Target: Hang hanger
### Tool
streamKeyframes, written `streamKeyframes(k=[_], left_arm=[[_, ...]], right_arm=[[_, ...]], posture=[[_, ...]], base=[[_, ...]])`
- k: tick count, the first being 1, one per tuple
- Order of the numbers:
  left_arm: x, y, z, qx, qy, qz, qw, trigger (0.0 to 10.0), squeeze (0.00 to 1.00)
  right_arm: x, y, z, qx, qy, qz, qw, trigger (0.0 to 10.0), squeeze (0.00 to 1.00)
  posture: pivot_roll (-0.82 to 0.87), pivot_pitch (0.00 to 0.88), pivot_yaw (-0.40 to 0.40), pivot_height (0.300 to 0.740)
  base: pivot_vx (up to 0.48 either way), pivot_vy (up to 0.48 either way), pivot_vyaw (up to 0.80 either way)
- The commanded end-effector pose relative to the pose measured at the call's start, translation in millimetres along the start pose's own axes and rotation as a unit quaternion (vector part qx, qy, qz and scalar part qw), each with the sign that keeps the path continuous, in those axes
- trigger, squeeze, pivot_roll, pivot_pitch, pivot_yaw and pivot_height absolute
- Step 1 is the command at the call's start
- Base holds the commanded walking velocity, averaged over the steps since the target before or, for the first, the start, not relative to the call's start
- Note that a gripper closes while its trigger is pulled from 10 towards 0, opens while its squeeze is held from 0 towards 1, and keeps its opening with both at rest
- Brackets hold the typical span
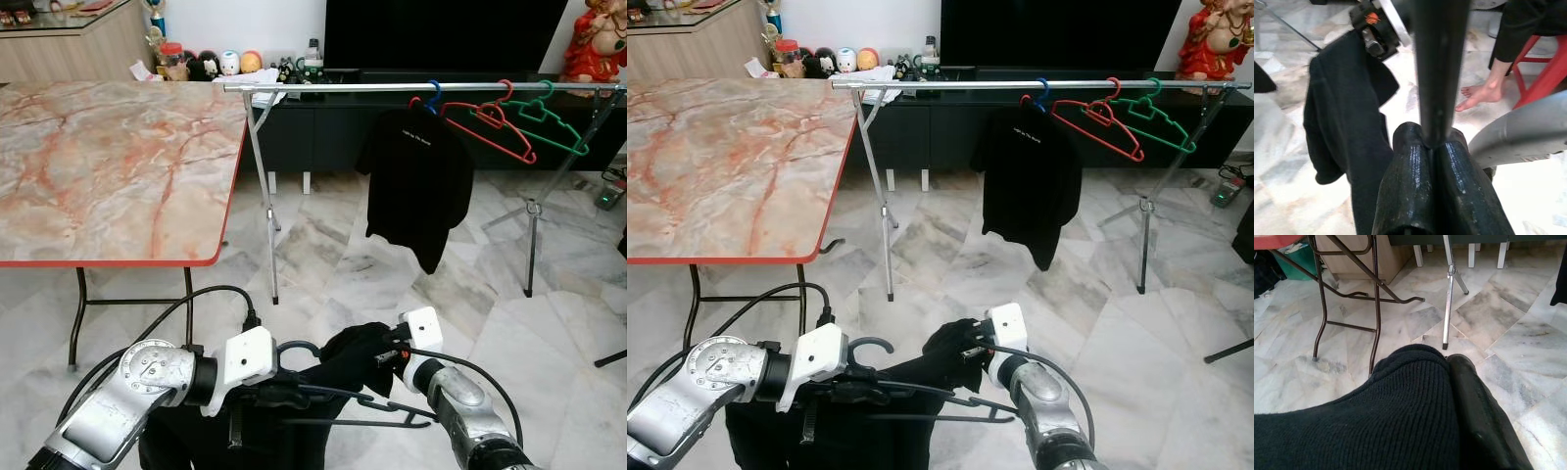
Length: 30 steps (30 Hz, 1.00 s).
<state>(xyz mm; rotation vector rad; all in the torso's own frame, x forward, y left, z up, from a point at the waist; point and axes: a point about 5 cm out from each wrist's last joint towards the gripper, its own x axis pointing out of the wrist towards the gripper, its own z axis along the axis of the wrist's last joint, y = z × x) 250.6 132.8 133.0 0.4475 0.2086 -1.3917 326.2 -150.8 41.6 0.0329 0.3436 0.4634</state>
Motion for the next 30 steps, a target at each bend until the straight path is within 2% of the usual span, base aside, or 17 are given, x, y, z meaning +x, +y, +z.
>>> streamKeyframes(k=[1, 6, 10, 14, 17, 24, 30], left_arm=[[-11.0, 0.1, 0, -0.002, 0.007, 0.0, 1.0, 10.0, 0.0], [-23.8, -0.6, -12, -0.013, 0.039, -0.001, 0.999, 10.0, 0.0], [-28.7, 0.7, -17, -0.022, 0.037, 0.006, 0.999, 10.0, 0.0], [-29.6, 0.5, -13, -0.032, 0.005, 0.005, 0.999, 10.0, 0.0], [-32.6, 5.1, -1, -0.06, -0.092, 0.021, 0.994, 10.0, 0.0], [-33.5, 6.7, 3, -0.082, -0.153, 0.031, 0.984, 10.0, 0.0], [-26.0, 8.3, 5, -0.097, -0.186, 0.043, 0.977, 10.0, 0.0]], right_arm=[[-6.1, -5.6, -7, 0.01, 0.001, -0.011, 1.0, 0.0, 0.0], [-13.7, -19.2, -4, 0.009, -0.006, -0.02, 1.0, 0.0, 0.0], [-19.7, -29.8, -2, 0.006, -0.009, -0.03, 0.999, 0.0, 0.0], [-22.5, -33.6, -4, 0.009, -0.006, -0.036, 0.999, 0.0, 0.0], [-24.2, -33.0, -6, 0.031, -0.02, -0.035, 0.999, 0.0, 0.0], [-20.2, -24.4, -4, 0.052, -0.045, -0.019, 0.997, 0.0, 0.0], [-16.6, -19.0, -4, 0.077, -0.06, -0.022, 0.995, 0.0, 0.0]], posture=[[0.08, 0.087, -0.002, 0.74], [0.08, 0.089, -0.001, 0.74], [0.07, 0.092, -0.003, 0.74], [0.07, 0.093, -0.004, 0.74], [0.07, 0.095, -0.004, 0.74], [0.07, 0.098, -0.004, 0.74], [0.07, 0.098, -0.005, 0.74]], base=[[0.0, 0.0, 0.0], [0.0, 0.0, 0.0], [0.0, 0.0, 0.0], [0.0, 0.0, 0.0], [0.0, 0.0, 0.0], [0.0, 0.0, 0.0], [0.0, 0.0, 0.0]])
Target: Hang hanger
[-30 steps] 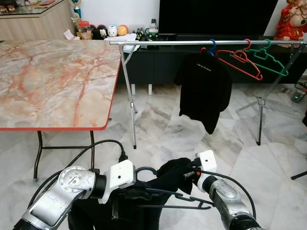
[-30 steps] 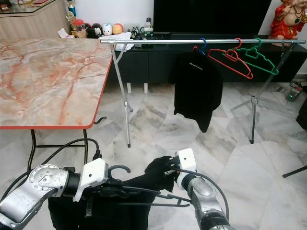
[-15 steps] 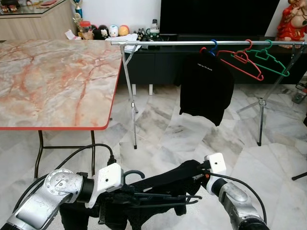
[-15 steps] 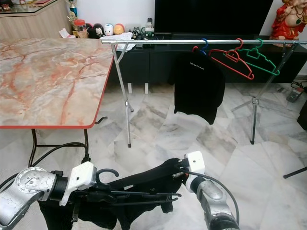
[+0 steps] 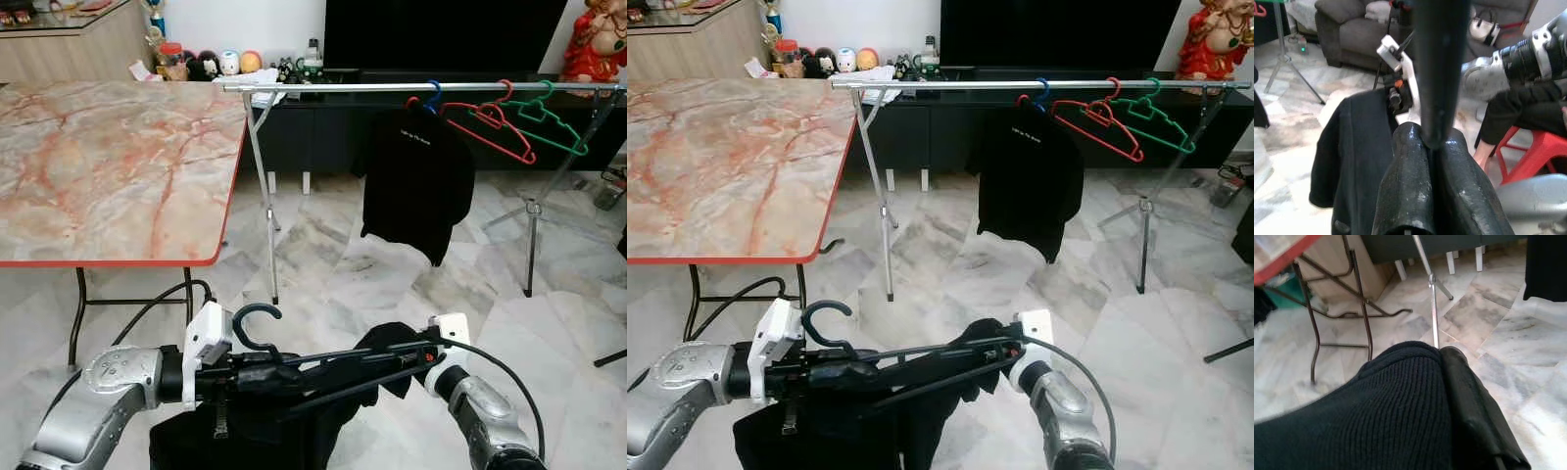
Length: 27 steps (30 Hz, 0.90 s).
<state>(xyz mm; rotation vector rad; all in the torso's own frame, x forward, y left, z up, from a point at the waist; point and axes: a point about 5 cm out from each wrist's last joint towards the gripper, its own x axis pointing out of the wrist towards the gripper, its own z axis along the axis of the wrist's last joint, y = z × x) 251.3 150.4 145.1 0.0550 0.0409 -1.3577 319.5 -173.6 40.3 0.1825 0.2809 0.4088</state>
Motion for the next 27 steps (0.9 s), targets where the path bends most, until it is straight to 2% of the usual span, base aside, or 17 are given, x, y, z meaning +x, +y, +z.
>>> streamKeyframes(k=[1, 5, 6, 8, 9, 12, 13, 15, 20, 24, 25, 27], left_arm=[[-2.1, 5.8, 3, -0.006, -0.021, 0.029, 0.999, 10.0, 0.0], [3.2, 5.3, 0, -0.011, -0.031, 0.035, 0.999, 10.0, 0.0], [4.7, 2.1, 1, -0.018, -0.04, 0.025, 0.999, 10.0, 0.0], [7.0, -5.1, 0, -0.027, -0.032, -0.002, 0.999, 10.0, 0.0], [8.1, -12.1, -5, -0.029, -0.002, -0.031, 0.999, 10.0, 0.0], [7.9, -17.5, -10, -0.024, 0.039, -0.056, 0.997, 10.0, 0.0], [6.1, -18.9, -14, -0.016, 0.068, -0.065, 0.996, 10.0, 0.0], [5.0, -18.7, -15, -0.01, 0.079, -0.064, 0.995, 10.0, 0.0], [-1.6, -11.4, -15, -0.007, 0.076, -0.034, 0.997, 10.0, 0.0], [-2.3, -3.0, -11, -0.003, 0.04, 0.007, 0.999, 10.0, 0.0], [-4.2, 5.2, -7, -0.002, 0.015, 0.041, 0.999, 10.0, 0.0], [-6.3, 8.6, -5, -0.005, 0.001, 0.056, 0.998, 10.0, 0.0]], right_arm=[[-0.4, -0.4, 1, 0.018, -0.019, -0.011, 1.0, 0.0, 0.0], [1.2, 1.2, 2, 0.05, -0.036, -0.024, 0.998, 0.0, 0.0], [1.6, 1.4, 1, 0.063, -0.04, -0.033, 0.997, 0.0, 0.0], [1.8, 1.4, 0, 0.056, -0.038, -0.04, 0.997, 0.0, 0.0], [1.9, 1.5, 1, 0.043, -0.035, -0.04, 0.998, 0.0, 0.0], [2.3, -0.3, 4, 0.043, -0.037, -0.042, 0.997, 0.0, 0.0], [2.9, -2.7, 8, 0.044, -0.045, -0.048, 0.997, 0.0, 0.0], [3.2, -3.9, 11, 0.046, -0.051, -0.051, 0.996, 0.0, 0.0], [1.3, -15.7, 21, 0.066, -0.072, -0.095, 0.991, 0.0, 0.0], [-2.8, -23.5, 22, 0.086, -0.087, -0.125, 0.985, 0.0, 0.0], [-5.7, -27.6, 22, 0.107, -0.098, -0.142, 0.979, 0.0, 0.0], [-8.1, -30.8, 20, 0.124, -0.104, -0.157, 0.974, 0.0, 0.0]], posture=[[0.07, 0.097, -0.006, 0.74], [0.07, 0.097, -0.006, 0.74], [0.06, 0.099, -0.007, 0.74], [0.06, 0.099, -0.007, 0.74], [0.06, 0.1, -0.005, 0.74], [0.07, 0.1, -0.007, 0.74], [0.07, 0.099, -0.007, 0.74], [0.07, 0.099, -0.007, 0.74], [0.06, 0.098, -0.008, 0.74], [0.06, 0.097, -0.008, 0.74], [0.06, 0.097, -0.008, 0.74], [0.06, 0.097, -0.008, 0.74]], base=[[0.0, 0.0, 0.0], [0.0, 0.0, 0.0], [0.0, 0.0, 0.0], [0.0, 0.0, 0.0], [0.0, 0.0, 0.0], [0.0, 0.0, 0.0], [0.0, 0.0, 0.0], [0.0, 0.0, 0.0], [0.0, 0.0, 0.0], [0.0, 0.0, 0.0], [0.0, 0.0, 0.0], [0.0, 0.0, 0.0]])
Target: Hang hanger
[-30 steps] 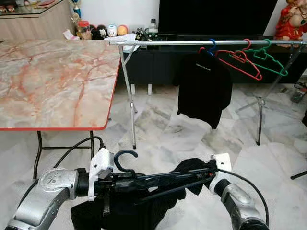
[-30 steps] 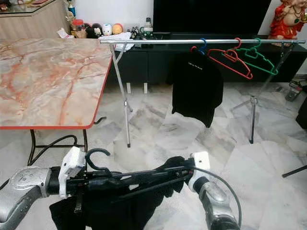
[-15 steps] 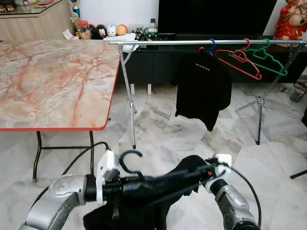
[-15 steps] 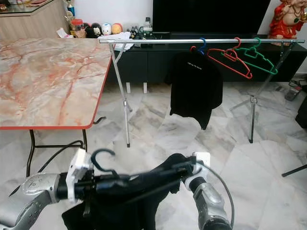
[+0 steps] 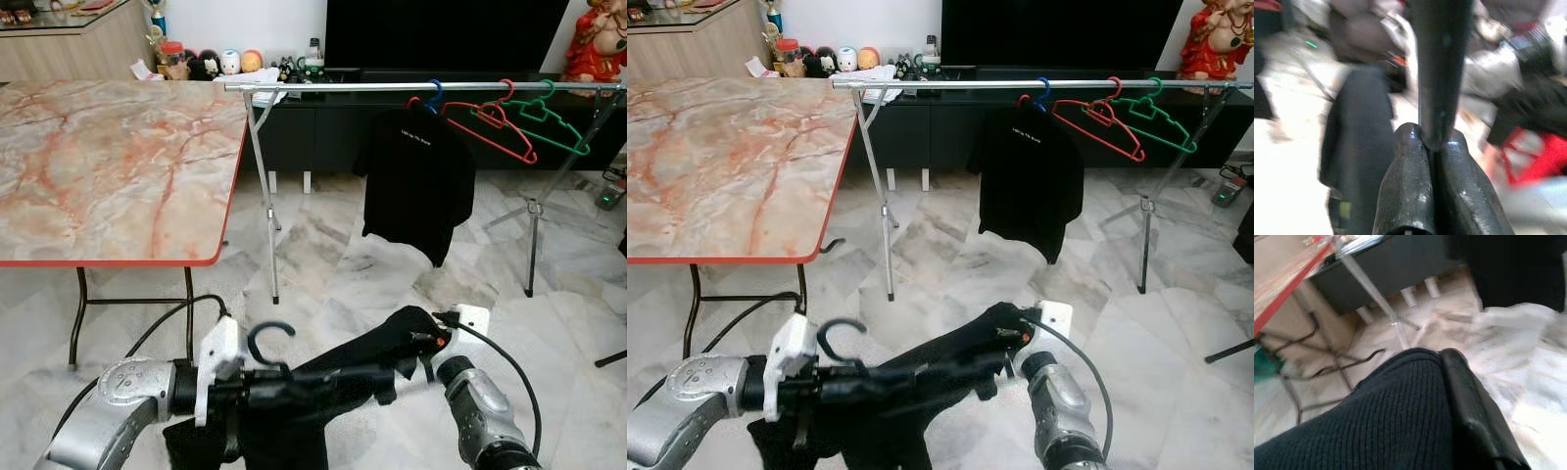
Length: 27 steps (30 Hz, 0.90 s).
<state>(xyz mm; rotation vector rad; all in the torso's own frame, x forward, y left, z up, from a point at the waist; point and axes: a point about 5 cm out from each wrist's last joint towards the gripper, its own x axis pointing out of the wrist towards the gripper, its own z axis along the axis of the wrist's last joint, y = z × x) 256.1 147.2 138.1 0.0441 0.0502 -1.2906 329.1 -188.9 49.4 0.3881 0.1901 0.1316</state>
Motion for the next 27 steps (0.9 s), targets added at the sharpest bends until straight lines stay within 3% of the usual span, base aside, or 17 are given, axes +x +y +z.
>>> streamKeyframes(k=[1, 6, 11, 12, 13, 15, 19, 20, 23, 27], left_arm=[[-13.6, 10.4, 5, -0.004, -0.026, 0.048, 0.999, 10.0, 0.0], [-14.7, 13.0, 6, -0.004, -0.035, 0.069, 0.997, 10.0, 0.0], [-13.7, 26.3, 3, 0.004, -0.032, 0.135, 0.99, 10.0, 0.0], [-9.3, 37.5, 6, 0.004, -0.052, 0.188, 0.981, 10.0, 0.0], [-5.5, 40.3, 7, -0.001, -0.066, 0.201, 0.977, 10.0, 0.0], [7.6, 37.3, 9, -0.045, -0.094, 0.189, 0.976, 10.0, 0.0], [23.7, 29.8, 7, -0.12, -0.125, 0.162, 0.971, 10.0, 0.0], [32.7, 29.2, 7, -0.152, -0.146, 0.165, 0.963, 10.0, 0.0], [43.3, 29.1, 7, -0.172, -0.168, 0.172, 0.955, 10.0, 0.0], [48.3, 44.0, 8, -0.239, -0.213, 0.227, 0.92, 10.0, 0.0]], right_arm=[[-7.4, -23.3, 9, 0.047, -0.037, -0.077, 0.995, 0.0, 0.0], [-14.6, -33.3, 2, 0.094, -0.042, -0.124, 0.987, 0.0, 0.0], [-19.3, -30.4, -15, 0.092, -0.013, -0.133, 0.987, 0.0, 0.0], [-18.6, -19.4, -28, 0.038, 0.036, -0.098, 0.994, 0.0, 0.0], [-18.5, -13.4, -36, 0.007, 0.068, -0.075, 0.995, 0.0, 0.0], [-19.7, -1.9, -51, -0.074, 0.125, -0.031, 0.989, 0.0, 0.0], [-20.0, 9.9, -60, -0.136, 0.157, 0.026, 0.978, 0.0, 0.0], [-19.7, 17.2, -63, -0.139, 0.165, 0.063, 0.974, 0.0, 0.0], [-19.4, 25.4, -65, -0.146, 0.171, 0.109, 0.968, 0.0, 0.0], [-18.6, 36.7, -64, -0.127, 0.166, 0.176, 0.962, 0.0, 0.0]], posture=[[0.06, 0.097, -0.006, 0.74], [0.06, 0.098, -0.005, 0.74], [0.06, 0.097, -0.003, 0.74], [0.07, 0.097, -0.001, 0.74], [0.07, 0.097, -0.001, 0.74], [0.07, 0.095, 0.002, 0.74], [0.07, 0.088, 0.006, 0.74], [0.07, 0.089, 0.006, 0.74], [0.06, 0.089, 0.006, 0.74], [0.06, 0.095, 0.008, 0.74]], base=[[0.0, 0.0, 0.0], [0.0, 0.0, 0.0], [0.0, 0.0, 0.0], [0.0, 0.0, 0.0], [0.0, 0.0, 0.0], [0.0, 0.0, 0.0], [0.0, 0.0, 0.0], [0.0, 0.0, 0.0], [0.0, 0.0, 0.0], [0.0, 0.0, 0.0]])
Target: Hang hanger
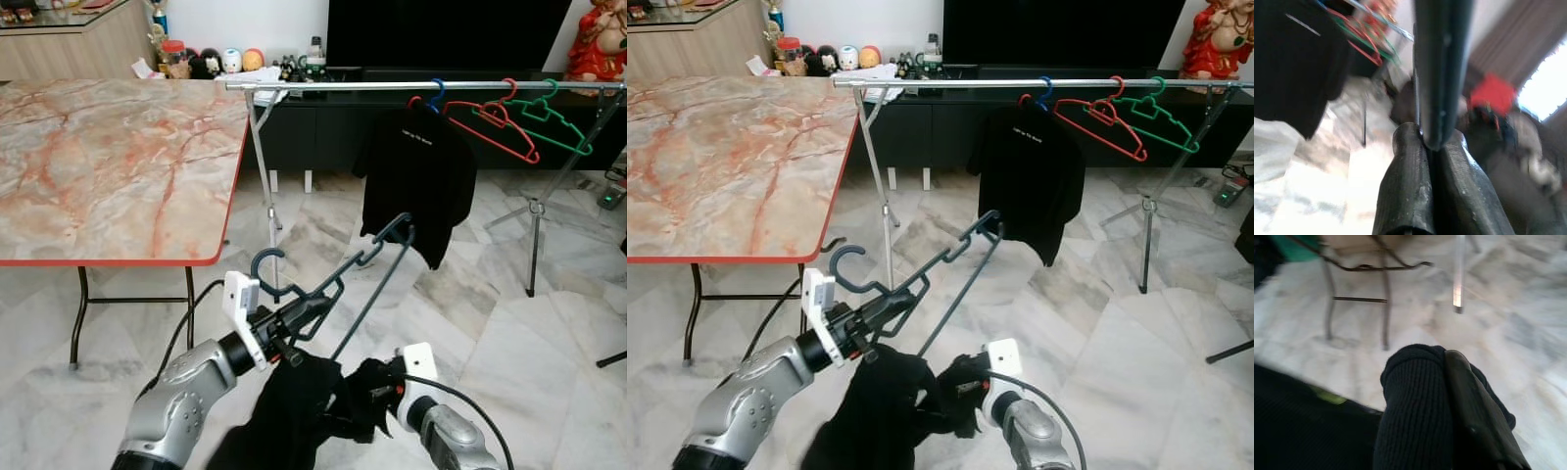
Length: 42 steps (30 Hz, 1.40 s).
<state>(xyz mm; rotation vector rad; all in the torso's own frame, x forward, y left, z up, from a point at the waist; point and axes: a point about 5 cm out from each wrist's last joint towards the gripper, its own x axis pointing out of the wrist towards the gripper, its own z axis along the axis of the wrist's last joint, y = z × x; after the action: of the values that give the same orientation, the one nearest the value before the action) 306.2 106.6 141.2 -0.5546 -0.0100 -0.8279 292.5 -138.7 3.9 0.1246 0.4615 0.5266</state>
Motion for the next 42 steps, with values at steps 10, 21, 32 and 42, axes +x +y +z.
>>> streamKeyframes(k=[10, 21, 32, 42], left_arm=[[-6.1, 50.8, 23, -0.182, -0.222, 0.249, 0.925, 10.0, 0.0], [-42.0, 76.8, 33, -0.123, -0.297, 0.483, 0.814, 10.0, 0.0], [-83.5, 92.0, 18, -0.093, -0.279, 0.663, 0.688, 10.0, 0.0], [-114.9, 97.3, 19, -0.083, -0.289, 0.732, 0.612, 10.0, 0.0]], right_arm=[[8.0, 20.1, 19, 0.035, -0.066, 0.106, 0.992, 0.0, 0.0], [4.9, 30.4, 7, 0.063, -0.042, 0.186, 0.98, 0.0, 0.0], [-20.6, 29.8, -23, 0.089, 0.021, 0.313, 0.945, 0.0, 0.0], [-50.2, 22.6, -60, -0.032, 0.175, 0.372, 0.911, 0.0, 0.0]], posture=[[0.06, 0.102, 0.01, 0.74], [0.07, 0.106, 0.01, 0.74], [0.07, 0.11, 0.009, 0.74], [0.06, 0.11, 0.008, 0.74]], base=[[0.0, 0.0, 0.0], [0.0, 0.0, 0.0], [0.0, 0.0, 0.0], [0.0, 0.0, 0.0]])
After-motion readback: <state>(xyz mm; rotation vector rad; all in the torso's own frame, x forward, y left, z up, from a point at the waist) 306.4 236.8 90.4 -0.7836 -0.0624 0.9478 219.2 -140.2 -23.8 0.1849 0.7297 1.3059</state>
